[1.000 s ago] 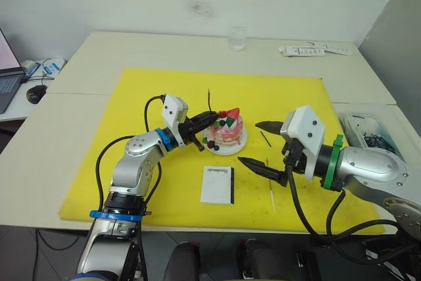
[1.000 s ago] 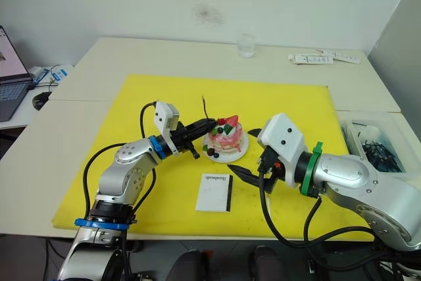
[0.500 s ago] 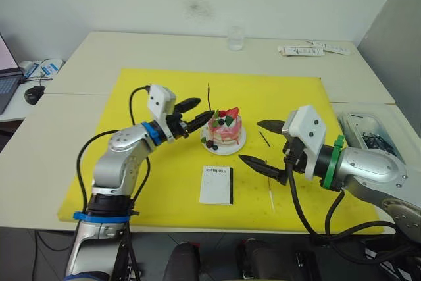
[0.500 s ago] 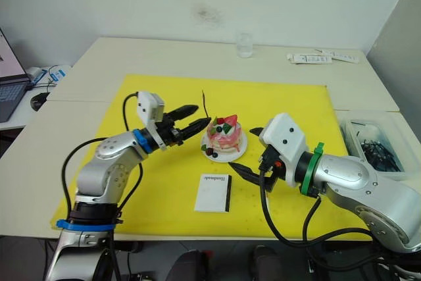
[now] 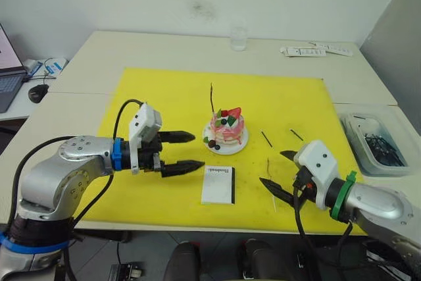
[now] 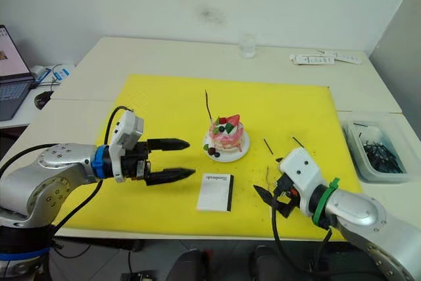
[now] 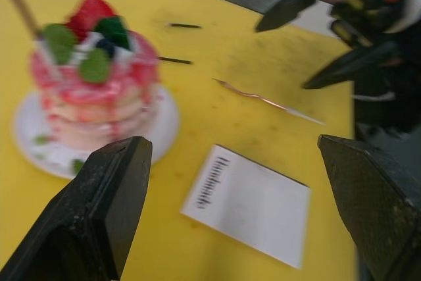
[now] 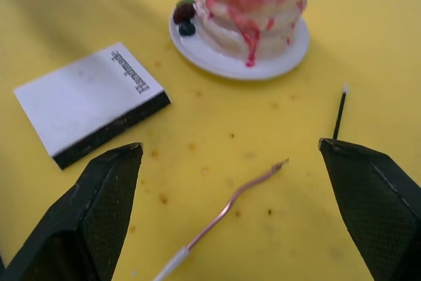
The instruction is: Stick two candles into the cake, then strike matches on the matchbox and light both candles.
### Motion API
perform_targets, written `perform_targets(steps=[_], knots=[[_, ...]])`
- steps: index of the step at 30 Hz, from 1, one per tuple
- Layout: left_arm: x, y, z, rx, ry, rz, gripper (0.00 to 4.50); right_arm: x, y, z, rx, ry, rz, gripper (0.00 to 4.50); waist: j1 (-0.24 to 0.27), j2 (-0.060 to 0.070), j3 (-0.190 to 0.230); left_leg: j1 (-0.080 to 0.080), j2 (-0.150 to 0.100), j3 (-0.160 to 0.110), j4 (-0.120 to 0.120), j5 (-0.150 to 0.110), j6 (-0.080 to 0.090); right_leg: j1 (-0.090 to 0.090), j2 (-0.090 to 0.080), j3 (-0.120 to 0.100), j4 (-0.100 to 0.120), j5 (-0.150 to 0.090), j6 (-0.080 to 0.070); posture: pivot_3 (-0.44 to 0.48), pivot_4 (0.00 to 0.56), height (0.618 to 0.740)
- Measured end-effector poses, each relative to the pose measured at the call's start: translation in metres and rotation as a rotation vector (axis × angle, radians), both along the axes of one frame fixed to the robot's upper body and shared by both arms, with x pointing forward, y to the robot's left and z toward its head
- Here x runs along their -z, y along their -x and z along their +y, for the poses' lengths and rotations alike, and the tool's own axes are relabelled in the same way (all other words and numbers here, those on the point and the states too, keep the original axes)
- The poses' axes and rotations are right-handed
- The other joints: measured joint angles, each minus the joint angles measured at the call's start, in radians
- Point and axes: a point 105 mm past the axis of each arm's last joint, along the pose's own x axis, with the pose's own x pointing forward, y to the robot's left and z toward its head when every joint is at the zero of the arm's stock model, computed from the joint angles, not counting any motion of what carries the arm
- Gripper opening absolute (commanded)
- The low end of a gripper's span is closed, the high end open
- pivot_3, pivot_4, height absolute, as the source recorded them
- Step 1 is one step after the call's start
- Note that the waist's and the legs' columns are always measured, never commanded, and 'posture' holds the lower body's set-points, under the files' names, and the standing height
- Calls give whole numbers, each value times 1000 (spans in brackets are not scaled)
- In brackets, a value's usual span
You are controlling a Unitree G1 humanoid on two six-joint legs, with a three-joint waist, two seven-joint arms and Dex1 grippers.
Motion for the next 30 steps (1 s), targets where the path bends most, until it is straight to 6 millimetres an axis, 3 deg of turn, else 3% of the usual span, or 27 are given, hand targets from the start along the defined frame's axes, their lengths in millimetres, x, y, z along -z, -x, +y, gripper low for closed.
perform_targets(steps=[3, 7, 12, 15, 26, 30], knots=[[11, 17, -6, 94, -22, 38, 4461, 25, 12, -3, 45, 13, 82, 4500, 0, 0, 0, 0, 0, 0, 0, 0, 0, 0, -2, 0, 0, 0, 0, 0, 150, 740], [22, 24, -14, 150, -36, 49, 4461, 33, 16, -2, 73, -13, 82, 4500, 0, 0, 0, 0, 0, -1, 1, 0, 0, 1, -2, 0, 0, 0, -1, 0, 150, 740], [16, 23, -25, 182, -12, 17, 4461, 47, 17, -6, 124, -20, 110, 4500, 1, 0, 0, 0, -1, -1, 1, 0, 0, 0, 1, 0, 0, 0, -1, 0, 150, 740], [17, 25, -27, 190, -11, 15, 4500, 50, 19, -3, 133, -38, 112, 3892, 1, 0, 0, 0, 0, -1, 0, 0, 0, 0, 1, 1, 0, 0, -1, 0, 150, 740], [26, 29, -24, 195, -1, 12, 4500, 51, 17, 9, 187, -151, 160, 28, 0, 0, 0, 0, 1, -3, 0, 0, 0, 1, 1, 1, 0, 0, -1, 0, 150, 740], [27, 29, -23, 198, 1, 9, 4500, 40, 8, 11, 216, -248, 173, 28, 0, 0, 0, 0, 0, -3, 0, 0, 0, 1, 1, 1, 0, 0, -1, 0, 150, 740]])
